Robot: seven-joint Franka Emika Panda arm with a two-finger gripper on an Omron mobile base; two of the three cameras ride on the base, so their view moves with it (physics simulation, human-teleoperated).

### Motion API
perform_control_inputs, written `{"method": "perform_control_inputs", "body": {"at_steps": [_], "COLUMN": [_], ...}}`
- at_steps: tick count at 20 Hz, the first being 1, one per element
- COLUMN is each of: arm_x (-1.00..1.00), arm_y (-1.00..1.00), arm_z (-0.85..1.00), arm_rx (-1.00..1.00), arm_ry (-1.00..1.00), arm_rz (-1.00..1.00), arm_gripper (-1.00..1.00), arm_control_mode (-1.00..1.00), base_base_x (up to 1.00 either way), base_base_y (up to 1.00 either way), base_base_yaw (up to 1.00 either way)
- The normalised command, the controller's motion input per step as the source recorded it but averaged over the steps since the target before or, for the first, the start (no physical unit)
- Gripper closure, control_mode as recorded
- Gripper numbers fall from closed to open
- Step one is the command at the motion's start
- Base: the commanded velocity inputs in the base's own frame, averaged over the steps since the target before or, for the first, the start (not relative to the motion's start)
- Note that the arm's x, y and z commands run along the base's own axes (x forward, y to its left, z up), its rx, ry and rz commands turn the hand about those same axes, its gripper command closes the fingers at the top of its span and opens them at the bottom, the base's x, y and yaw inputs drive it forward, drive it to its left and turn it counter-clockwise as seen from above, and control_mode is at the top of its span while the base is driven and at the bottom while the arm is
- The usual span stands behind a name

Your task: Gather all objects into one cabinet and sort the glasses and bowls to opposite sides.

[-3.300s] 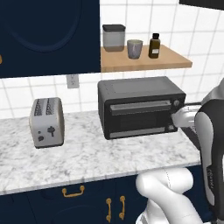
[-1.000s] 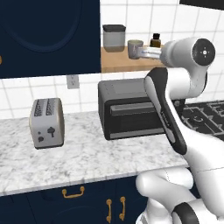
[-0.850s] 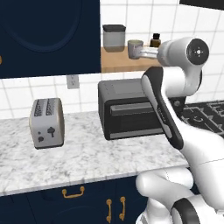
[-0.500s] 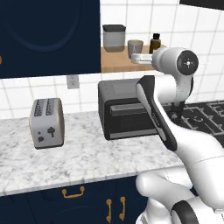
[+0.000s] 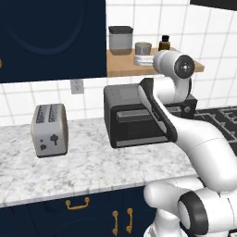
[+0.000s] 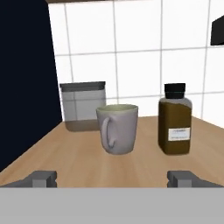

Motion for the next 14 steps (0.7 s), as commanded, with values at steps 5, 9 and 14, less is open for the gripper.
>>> {"method": "perform_control_inputs", "body": {"at_steps": [5,9,14], "arm_x": [0.41,0.33,0.46], "arm_y": [0.00,0.00,0.01], "arm_z": [0.06,0.00,0.00], "arm_rx": [0.00,0.00,0.00], "arm_ry": [0.01,0.00,0.00], "arm_rz": [-0.01,0.00,-0.01], "arm_gripper": [-1.00,-1.00,-1.00], "arm_control_mode": [-1.00,-1.00,-1.00], "base_base_x": [0.00,0.00,0.00], "base_base_y": [0.00,0.00,0.00], "base_base_yaw": [0.00,0.00,0.00]}}
